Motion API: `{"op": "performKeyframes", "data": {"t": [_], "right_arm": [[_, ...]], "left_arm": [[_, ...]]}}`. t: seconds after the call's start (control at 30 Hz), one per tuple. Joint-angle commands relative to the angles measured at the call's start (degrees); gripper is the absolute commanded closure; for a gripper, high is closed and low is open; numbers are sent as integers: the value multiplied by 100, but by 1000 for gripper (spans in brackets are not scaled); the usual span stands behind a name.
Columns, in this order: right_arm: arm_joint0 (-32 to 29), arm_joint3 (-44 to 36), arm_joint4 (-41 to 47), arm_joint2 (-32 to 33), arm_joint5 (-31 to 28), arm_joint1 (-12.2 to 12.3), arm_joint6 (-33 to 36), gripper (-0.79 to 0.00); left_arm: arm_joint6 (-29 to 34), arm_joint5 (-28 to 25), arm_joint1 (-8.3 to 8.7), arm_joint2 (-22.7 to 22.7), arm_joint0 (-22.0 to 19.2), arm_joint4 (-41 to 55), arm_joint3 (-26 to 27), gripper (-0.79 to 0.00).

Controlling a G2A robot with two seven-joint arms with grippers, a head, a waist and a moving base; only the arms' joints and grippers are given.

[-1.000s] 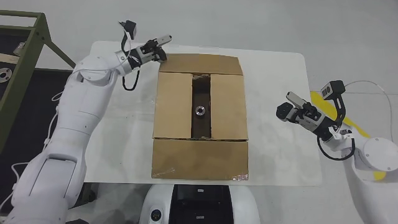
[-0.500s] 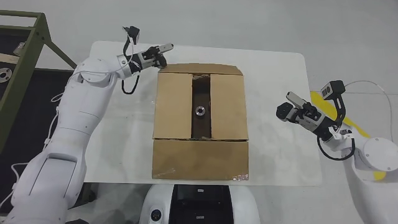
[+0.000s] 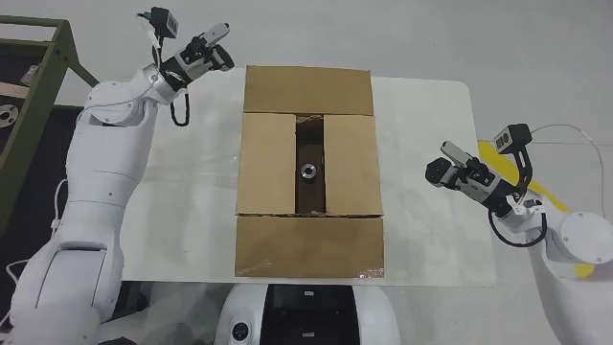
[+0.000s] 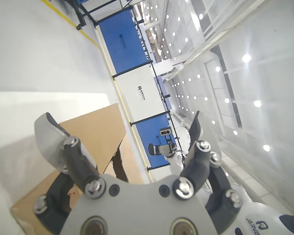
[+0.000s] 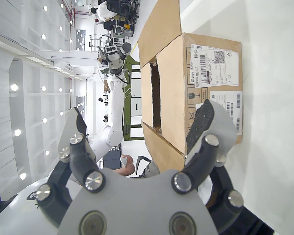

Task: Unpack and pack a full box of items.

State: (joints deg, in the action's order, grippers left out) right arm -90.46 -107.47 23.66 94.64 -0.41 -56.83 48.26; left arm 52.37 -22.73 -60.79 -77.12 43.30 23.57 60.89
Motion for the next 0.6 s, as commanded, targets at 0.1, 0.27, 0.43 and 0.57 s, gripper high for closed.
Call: {"op": "performKeyframes", "data": {"t": [0.1,0.27,0.43,0.57], "right_arm": [[0,0,0,0,0,0,0,-785],[0,0,0,0,0,0,0,-785],[0,0,0,0,0,0,0,-785],[0,0,0,0,0,0,0,-785]], "left_arm": [[273,71,111,-430,277,257,432,-785],[740,215,239,-905,692,512,881,-785],[1286,241,359,-1344,1197,632,1298,-785],[1664,320,441,-1682,1593,805,1527,-785]]}}
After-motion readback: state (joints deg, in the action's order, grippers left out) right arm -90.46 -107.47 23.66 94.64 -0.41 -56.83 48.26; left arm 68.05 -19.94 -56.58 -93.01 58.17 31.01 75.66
